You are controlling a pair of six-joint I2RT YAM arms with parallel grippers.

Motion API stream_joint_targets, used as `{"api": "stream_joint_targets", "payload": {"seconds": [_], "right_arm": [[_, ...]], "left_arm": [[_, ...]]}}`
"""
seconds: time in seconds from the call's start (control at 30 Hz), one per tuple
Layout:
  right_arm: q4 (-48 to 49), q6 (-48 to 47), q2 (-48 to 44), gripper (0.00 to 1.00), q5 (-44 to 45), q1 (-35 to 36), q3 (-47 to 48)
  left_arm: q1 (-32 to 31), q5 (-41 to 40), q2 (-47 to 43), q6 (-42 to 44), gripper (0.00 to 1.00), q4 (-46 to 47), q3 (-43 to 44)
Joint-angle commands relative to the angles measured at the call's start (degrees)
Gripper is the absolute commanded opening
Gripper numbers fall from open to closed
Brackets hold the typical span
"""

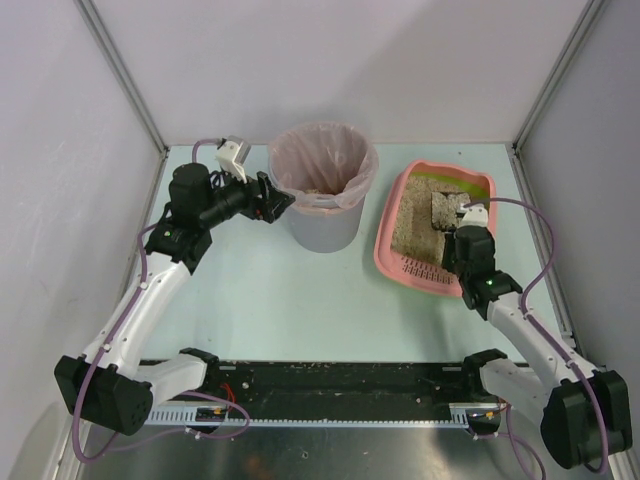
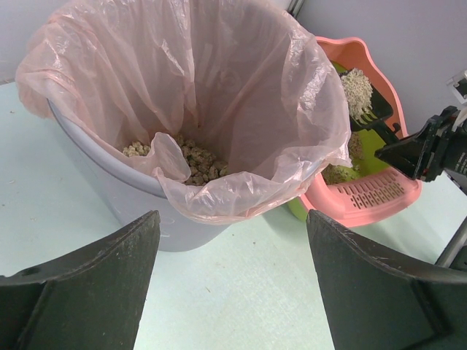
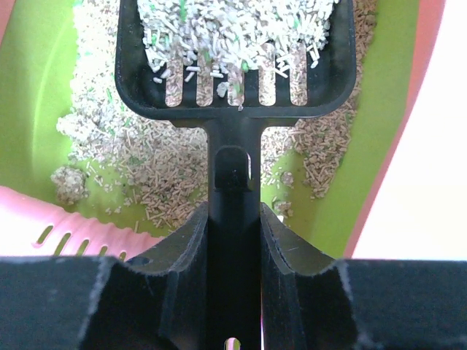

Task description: Clean the litter box

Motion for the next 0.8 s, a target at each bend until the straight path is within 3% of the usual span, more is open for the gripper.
{"api": "stream_joint_targets", "payload": {"seconds": [0.0, 0.1, 0.17, 0.23, 0.33, 0.4, 0.5, 0.77], "right_arm": [[4.2, -1.5, -1.2, 0.00, 3.2, 2.0, -0.5], [4.7, 1.3, -1.5, 0.00, -4.9, -5.1, -1.0], [5.3, -0.2, -2.3, 0.00, -4.1, -2.6, -1.1], [4.4, 0.5, -3.0, 0.00, 2.6, 0.7, -1.2], [3.5, -1.0, -2.8, 0.00, -0.5, -0.7, -1.3], [3.1, -0.7, -2.9, 0.00, 3.8, 2.6, -1.4], [3.9, 0.8, -2.9, 0.00, 1.4, 0.1, -2.0], [4.6, -2.7, -3.7, 0.00, 4.5, 6.0, -2.3]], "left_arm": [[0.4, 1.6, -0.5, -0.6, 0.86, 0.8, -0.1], [0.4, 1.7, -0.6, -0.6, 0.86, 0.8, -0.1], [0.4, 2.0, -0.5, -0.7, 0.86, 0.8, 0.0], [0.5, 2.3, -0.3, -0.9, 0.86, 0.8, 0.0], [0.6, 2.7, -0.4, -1.1, 0.86, 0.8, 0.1], [0.6, 2.6, -0.3, -1.1, 0.86, 0.8, 0.1], [0.8, 3.0, -0.3, -1.2, 0.86, 0.8, 0.2], [1.4, 3.2, -0.1, -1.3, 0.86, 0.8, 0.2]]}}
